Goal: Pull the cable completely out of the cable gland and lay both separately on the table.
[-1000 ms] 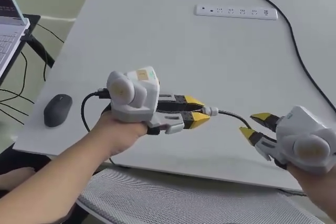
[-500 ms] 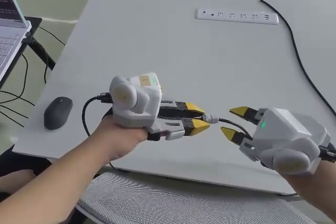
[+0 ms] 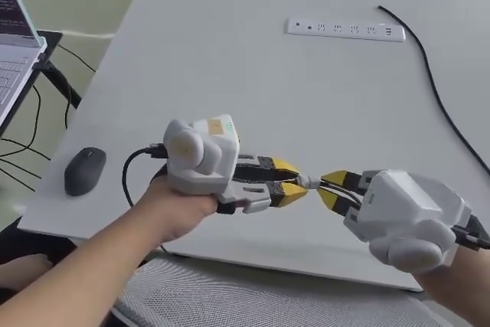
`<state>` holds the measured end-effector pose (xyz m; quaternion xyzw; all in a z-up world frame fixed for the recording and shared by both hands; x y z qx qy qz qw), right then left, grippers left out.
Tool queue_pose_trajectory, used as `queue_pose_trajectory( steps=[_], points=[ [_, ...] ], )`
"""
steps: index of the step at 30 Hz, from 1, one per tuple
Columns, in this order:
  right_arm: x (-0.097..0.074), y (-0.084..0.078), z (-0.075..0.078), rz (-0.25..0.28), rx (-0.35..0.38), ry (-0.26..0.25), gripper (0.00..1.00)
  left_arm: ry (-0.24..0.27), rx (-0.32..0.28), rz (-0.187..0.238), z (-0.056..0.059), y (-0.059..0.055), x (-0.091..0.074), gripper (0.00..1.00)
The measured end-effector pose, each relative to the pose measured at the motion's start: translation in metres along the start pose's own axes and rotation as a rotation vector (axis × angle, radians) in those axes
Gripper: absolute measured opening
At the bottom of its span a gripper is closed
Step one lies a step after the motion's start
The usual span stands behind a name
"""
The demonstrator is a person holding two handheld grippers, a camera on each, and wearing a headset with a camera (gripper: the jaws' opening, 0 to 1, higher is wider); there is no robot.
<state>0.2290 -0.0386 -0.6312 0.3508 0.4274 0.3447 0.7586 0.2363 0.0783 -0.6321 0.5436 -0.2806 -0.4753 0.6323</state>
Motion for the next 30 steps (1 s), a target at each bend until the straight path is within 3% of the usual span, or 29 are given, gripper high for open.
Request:
queue_pose_trajectory(
  steps=[22,30],
  points=[
    [0.001,-0.006,0.002,-0.012,0.074,-0.035,0.0,0.006,0.006,0.006,0.0,0.0,-0.001,0.15],
    [-0.003,-0.017,0.009,-0.041,0.14,-0.085,0.0,0.012,0.003,0.019,-0.002,0.002,-0.001,0.15]
  ],
)
Point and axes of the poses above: the centre of the closed fingertips' face, and the gripper's own axes: x roughly forward along the fingers, z roughly to its right, y roughly out of its top, the point moved 7 cm from there along -x, roughly backward along the fingers, and after that the axes turned 15 degrees about z, right-handed, at the moved point
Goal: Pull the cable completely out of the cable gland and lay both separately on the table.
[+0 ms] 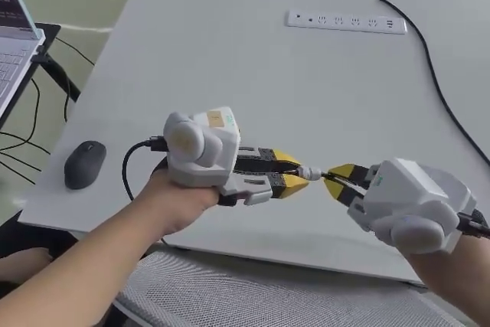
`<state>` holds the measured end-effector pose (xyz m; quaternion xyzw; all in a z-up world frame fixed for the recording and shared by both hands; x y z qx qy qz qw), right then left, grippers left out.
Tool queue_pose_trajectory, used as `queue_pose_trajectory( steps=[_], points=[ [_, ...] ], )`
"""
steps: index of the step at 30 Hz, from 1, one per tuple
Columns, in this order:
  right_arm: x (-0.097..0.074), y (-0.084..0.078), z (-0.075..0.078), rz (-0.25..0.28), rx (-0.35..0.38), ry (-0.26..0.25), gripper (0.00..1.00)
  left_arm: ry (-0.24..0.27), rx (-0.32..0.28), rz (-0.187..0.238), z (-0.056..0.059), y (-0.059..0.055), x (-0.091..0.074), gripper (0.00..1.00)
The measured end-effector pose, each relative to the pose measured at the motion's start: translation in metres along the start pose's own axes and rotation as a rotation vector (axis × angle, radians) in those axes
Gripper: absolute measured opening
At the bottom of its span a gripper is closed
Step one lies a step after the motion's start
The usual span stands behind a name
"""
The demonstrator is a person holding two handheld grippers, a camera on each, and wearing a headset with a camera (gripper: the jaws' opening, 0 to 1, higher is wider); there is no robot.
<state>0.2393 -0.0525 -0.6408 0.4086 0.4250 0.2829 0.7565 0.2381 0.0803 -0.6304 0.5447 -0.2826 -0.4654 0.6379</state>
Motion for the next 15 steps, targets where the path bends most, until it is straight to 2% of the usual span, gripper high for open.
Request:
queue_pose_trajectory(
  steps=[8,13,15],
  points=[
    [-0.006,-0.018,0.014,-0.024,0.113,-0.065,0.0,0.005,-0.004,0.017,0.001,0.005,0.0,0.15],
    [-0.01,-0.031,0.022,-0.031,0.249,-0.125,0.0,0.005,-0.004,0.02,0.004,0.007,0.002,0.15],
    [-0.011,-0.035,0.026,-0.042,0.255,-0.132,0.0,0.005,-0.002,0.019,0.005,0.008,0.002,0.15]
  ],
)
Point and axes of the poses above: the centre of the closed fingertips' face, and the gripper's own axes: x roughly forward along the fingers, z roughly to its right, y roughly out of its top, the point moved 7 cm from there along -x, roughly backward along the fingers, and after that the axes turned 15 degrees about z, right-handed, at the moved point
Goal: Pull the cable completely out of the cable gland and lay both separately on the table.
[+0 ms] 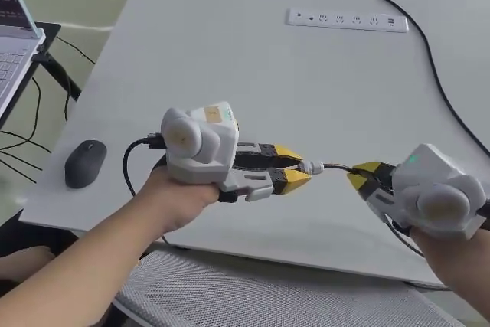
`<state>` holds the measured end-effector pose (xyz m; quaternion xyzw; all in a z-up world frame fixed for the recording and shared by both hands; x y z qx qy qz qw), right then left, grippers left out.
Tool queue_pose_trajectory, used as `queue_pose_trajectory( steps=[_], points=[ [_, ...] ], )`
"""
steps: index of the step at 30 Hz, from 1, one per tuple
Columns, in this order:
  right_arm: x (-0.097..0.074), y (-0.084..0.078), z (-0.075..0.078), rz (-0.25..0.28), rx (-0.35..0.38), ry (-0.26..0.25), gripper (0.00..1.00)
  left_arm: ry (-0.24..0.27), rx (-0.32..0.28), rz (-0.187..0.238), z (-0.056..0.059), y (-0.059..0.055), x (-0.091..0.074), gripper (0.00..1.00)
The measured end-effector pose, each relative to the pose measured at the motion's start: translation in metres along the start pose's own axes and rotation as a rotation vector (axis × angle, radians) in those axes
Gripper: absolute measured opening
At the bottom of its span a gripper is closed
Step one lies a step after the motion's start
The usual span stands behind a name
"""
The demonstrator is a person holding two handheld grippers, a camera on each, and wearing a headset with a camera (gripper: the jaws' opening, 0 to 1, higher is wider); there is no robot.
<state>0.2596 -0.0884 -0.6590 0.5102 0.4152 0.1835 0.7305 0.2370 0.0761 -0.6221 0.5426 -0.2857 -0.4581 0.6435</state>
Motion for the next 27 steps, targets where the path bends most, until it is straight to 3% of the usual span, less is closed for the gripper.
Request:
queue_pose_trajectory(
  steps=[8,14,18,22,27],
  points=[
    [-0.004,-0.017,0.01,-0.037,0.094,-0.062,0.0,0.003,0.006,-0.004,0.002,0.0,0.0,0.15],
    [-0.008,-0.033,0.02,-0.023,0.233,-0.137,0.0,0.0,0.03,0.003,0.003,0.0,-0.001,0.15],
    [-0.012,-0.043,0.023,-0.025,0.371,-0.187,0.0,0.002,0.029,0.006,0.001,-0.002,0.0,0.15],
    [-0.015,-0.043,0.02,-0.03,0.39,-0.201,0.0,0.002,0.038,0.006,0.0,-0.002,0.001,0.15],
    [-0.015,-0.041,0.015,-0.03,0.358,-0.204,0.0,0.003,0.034,0.007,-0.002,-0.003,0.002,0.15]
  ],
)
Point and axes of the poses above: the centre of the closed fingertips' face, and the gripper's own axes: x roughly forward along the fingers, z roughly to its right, y roughly out of its top, the point moved 7 cm from there along -x, roughly backward along the fingers, and after that the axes turned 15 degrees about z, right-handed, at the moved point
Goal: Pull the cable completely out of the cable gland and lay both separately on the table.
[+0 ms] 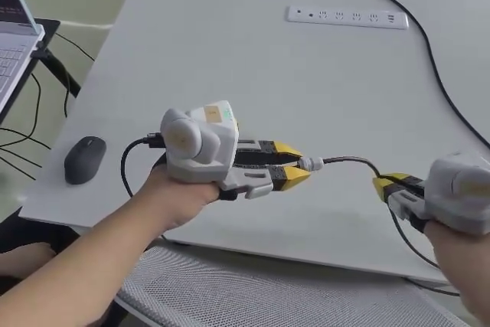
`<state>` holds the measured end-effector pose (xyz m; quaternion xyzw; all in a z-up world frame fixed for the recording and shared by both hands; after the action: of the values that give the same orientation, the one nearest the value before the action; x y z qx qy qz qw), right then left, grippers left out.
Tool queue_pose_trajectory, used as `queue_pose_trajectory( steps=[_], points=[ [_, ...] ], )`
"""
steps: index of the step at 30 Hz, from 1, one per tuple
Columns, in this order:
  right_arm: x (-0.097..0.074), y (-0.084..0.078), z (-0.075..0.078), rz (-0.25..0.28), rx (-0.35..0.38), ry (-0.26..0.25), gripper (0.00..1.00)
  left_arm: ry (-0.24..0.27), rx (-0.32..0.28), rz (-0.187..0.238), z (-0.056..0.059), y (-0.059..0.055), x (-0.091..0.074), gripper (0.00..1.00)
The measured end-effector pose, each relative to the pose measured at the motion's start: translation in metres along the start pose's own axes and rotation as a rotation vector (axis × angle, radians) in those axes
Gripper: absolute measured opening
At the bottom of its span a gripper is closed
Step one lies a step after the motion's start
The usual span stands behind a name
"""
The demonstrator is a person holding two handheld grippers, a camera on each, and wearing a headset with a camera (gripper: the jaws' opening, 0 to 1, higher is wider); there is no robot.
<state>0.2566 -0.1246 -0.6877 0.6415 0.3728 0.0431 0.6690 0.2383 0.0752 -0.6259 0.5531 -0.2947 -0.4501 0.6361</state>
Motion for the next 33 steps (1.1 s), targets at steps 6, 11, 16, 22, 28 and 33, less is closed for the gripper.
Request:
queue_pose_trajectory(
  steps=[6,11,16,22,28,33],
  points=[
    [0.0011,0.0005,0.0048,0.009,0.02,-0.002,0.0,0.001,-0.002,-0.006,-0.0011,0.0005,-0.0003,0.15],
    [0.0018,0.0,0.0042,0.004,0.021,-0.001,0.0,-0.002,-0.015,-0.007,-0.002,0.0007,-0.0001,0.15],
    [0.0008,0.0013,0.0013,0.004,-0.026,0.012,0.0,0.005,-0.013,0.002,-0.0031,0.0021,-0.0013,0.15],
    [0.0018,0.0008,0.0031,0.005,-0.048,0.013,0.01,0.012,-0.021,0.008,-0.0051,0.0021,-0.0014,0.15],
    [0.0018,0.0015,0.0023,0.001,-0.092,0.033,0.03,0.016,-0.02,0.007,-0.0064,0.0023,-0.0026,0.15],
    [-0.0024,0.0014,-0.0018,-0.003,-0.13,0.058,0.09,0.014,-0.023,-0.001,-0.0076,0.001,-0.0034,0.15]
  ],
)
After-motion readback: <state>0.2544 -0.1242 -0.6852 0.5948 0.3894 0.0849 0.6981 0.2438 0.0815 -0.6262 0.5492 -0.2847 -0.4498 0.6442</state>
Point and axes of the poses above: the centre of the closed fingertips' face, and the gripper's own axes: x roughly forward along the fingers, z roughly to its right, y roughly out of its top, the point moved 7 cm from there along -x, roughly backward along the fingers, and after that the axes turned 15 degrees about z, right-handed, at the moved point
